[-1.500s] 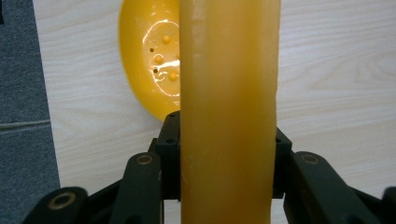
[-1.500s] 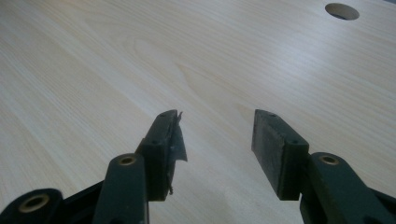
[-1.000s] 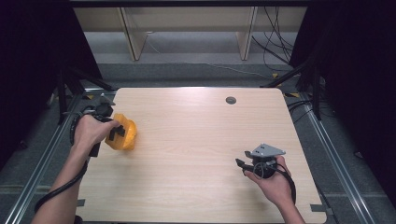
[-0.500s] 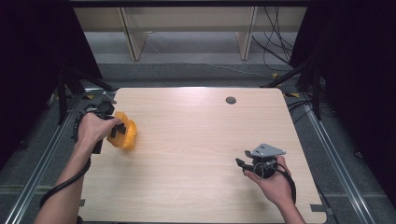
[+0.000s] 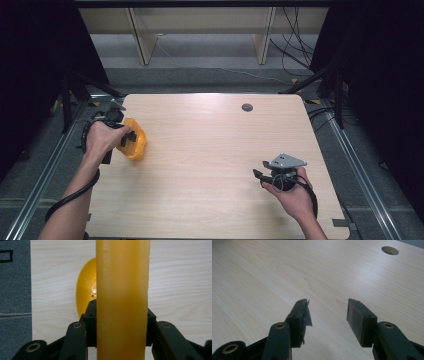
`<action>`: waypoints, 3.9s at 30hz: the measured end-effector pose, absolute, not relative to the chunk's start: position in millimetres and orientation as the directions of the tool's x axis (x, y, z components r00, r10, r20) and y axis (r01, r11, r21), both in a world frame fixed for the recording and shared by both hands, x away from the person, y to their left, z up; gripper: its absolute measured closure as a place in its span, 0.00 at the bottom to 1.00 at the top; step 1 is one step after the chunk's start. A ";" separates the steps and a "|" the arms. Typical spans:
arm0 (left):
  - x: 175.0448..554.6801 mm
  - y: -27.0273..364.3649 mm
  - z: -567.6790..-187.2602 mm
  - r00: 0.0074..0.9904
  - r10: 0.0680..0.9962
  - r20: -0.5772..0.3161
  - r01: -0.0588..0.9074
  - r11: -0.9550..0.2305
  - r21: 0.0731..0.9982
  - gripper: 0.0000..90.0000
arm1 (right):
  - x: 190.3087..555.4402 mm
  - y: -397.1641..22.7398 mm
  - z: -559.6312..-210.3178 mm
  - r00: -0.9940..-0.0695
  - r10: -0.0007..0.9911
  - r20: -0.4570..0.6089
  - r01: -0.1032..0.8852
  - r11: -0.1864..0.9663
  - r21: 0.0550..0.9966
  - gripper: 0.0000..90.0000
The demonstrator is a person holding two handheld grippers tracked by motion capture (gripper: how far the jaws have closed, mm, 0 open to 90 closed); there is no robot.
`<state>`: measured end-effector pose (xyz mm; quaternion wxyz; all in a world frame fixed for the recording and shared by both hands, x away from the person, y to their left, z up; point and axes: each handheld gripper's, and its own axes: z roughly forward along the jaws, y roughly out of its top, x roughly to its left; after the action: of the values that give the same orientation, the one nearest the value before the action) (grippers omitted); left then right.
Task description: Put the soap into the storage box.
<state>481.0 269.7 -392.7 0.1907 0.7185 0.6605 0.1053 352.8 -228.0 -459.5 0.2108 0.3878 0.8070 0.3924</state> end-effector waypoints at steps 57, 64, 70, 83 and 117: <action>490.7 271.3 -413.1 0.017 0.995 -0.103 0.918 0.025 0.395 0.67 | 353.3 -228.3 -458.7 -0.611 0.791 -0.043 0.453 0.393 0.801 0.57; 492.9 270.2 -417.0 0.011 0.995 -0.097 0.919 0.029 0.393 0.67 | 353.3 -228.4 -458.6 -0.611 0.790 -0.045 0.451 0.395 0.800 0.57; 495.4 270.0 -420.3 0.011 0.996 -0.089 0.921 0.025 0.389 0.67 | 353.7 -228.3 -458.9 -0.616 0.787 -0.046 0.449 0.398 0.800 0.57; 498.6 268.3 -427.7 0.011 0.997 -0.082 0.925 0.021 0.380 0.67 | 354.0 -228.9 -459.1 -0.615 0.787 -0.052 0.445 0.401 0.801 0.56; 500.8 271.6 -435.3 0.036 0.996 -0.086 0.922 0.000 0.388 0.64 | 354.2 -229.4 -459.1 -0.614 0.787 -0.052 0.447 0.402 0.799 0.56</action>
<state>500.8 271.6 -435.3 0.1722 0.6988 0.6859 0.1073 354.2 -229.4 -459.1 0.2173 0.3816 0.8085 0.3918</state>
